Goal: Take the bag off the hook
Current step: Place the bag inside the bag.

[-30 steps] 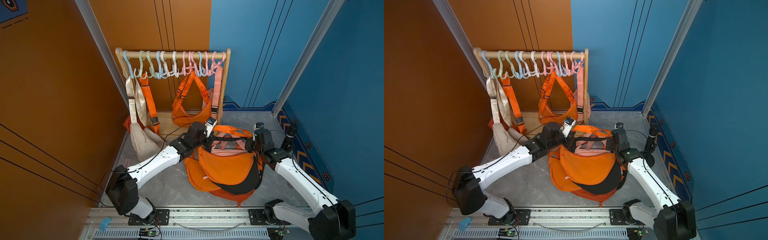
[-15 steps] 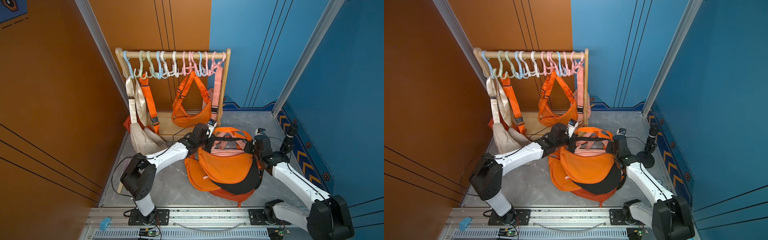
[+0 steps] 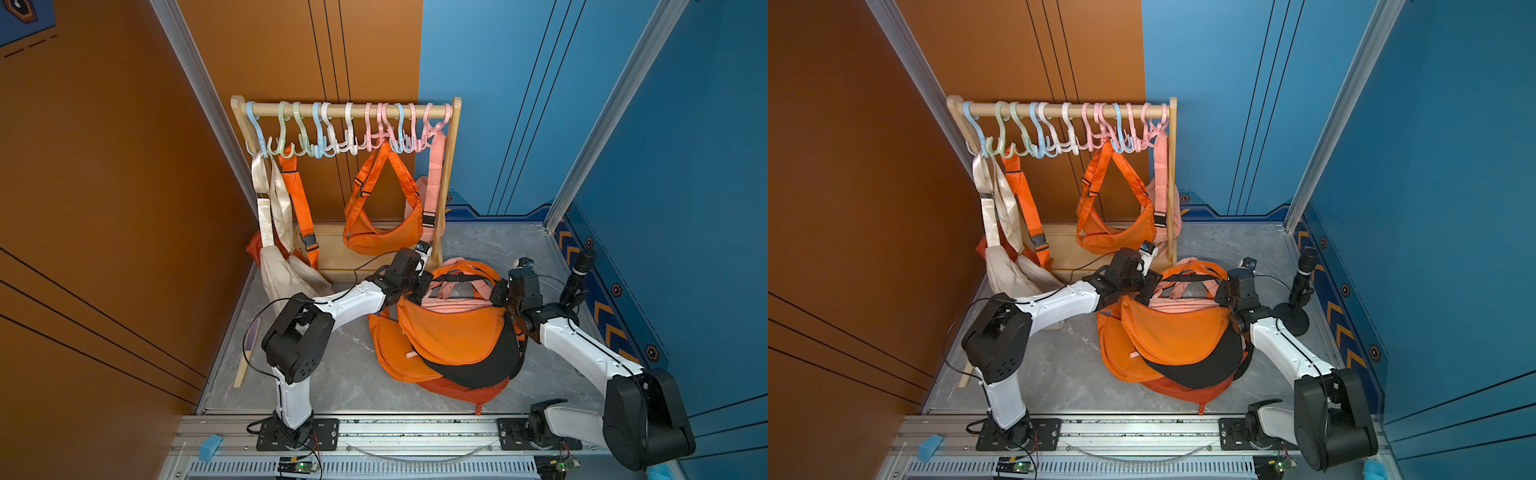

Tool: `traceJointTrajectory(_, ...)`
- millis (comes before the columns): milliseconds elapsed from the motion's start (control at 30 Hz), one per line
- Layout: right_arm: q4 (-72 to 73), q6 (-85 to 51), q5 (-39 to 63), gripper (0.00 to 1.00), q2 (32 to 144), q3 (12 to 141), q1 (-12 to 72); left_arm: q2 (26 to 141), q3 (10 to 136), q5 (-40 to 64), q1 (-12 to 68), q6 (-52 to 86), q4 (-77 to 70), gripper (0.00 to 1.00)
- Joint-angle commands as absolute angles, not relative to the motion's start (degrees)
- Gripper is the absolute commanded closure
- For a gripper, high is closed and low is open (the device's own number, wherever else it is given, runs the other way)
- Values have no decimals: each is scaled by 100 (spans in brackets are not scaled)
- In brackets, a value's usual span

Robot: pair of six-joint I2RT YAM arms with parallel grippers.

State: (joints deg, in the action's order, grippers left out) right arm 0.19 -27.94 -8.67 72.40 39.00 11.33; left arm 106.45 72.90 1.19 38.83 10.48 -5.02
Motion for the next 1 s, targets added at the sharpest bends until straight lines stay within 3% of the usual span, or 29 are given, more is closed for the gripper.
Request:
traceJointTrajectory(0, 71, -2848, -775, 54, 7227, 3854, 1059, 10556, 7438, 241, 3788, 1195, -568, 49)
traceJointTrajectory(167, -57, -2832, -756, 20, 7030, 3906, 1018, 10139, 7201, -53, 3781, 1179, -618, 46)
traceJointTrajectory(300, -278, -2745, -718, 8, 6827, 4019, 1019, 9614, 6751, -397, 3752, 1204, -871, 44)
traceJointTrajectory(667, -692, -2417, -733, 0, 5957, 4310, 1199, 7866, 5147, -1875, 3568, 1357, -1386, 41)
traceJointTrajectory(967, -435, -2154, -915, 0, 5556, 4402, 2050, 6860, 4896, -1630, 2596, 1644, -989, 40)
